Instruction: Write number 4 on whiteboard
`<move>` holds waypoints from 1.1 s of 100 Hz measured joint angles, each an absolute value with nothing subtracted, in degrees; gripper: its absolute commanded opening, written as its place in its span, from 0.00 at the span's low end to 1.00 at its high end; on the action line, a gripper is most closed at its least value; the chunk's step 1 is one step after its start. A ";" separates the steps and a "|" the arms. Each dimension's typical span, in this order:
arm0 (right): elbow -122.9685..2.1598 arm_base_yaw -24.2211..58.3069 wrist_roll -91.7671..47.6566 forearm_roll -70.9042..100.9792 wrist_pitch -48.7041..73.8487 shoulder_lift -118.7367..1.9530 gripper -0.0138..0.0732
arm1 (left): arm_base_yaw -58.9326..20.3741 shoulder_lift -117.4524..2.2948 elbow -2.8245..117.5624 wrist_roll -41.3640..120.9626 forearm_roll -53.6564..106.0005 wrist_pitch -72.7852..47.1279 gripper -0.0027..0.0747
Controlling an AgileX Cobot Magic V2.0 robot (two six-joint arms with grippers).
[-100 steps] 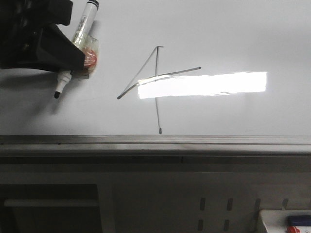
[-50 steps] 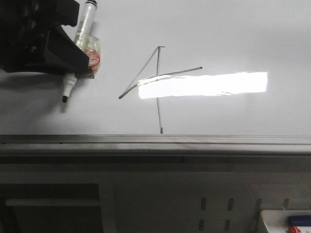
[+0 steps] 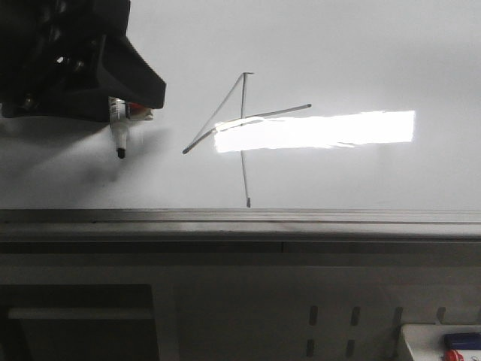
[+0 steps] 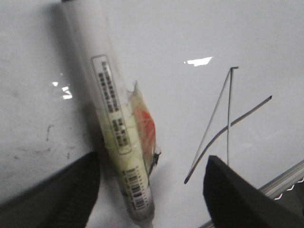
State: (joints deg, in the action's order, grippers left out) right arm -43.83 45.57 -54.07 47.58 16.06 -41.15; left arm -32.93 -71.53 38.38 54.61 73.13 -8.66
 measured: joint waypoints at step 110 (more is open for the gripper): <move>-9.87 45.57 -54.41 48.82 -14.28 -12.02 0.08 | -32.46 -13.04 13.64 54.61 64.06 -1.99 0.01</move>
State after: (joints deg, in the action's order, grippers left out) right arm -9.87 45.57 -54.41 48.82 -14.28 -12.02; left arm -32.46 -13.04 13.64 54.61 64.06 -1.99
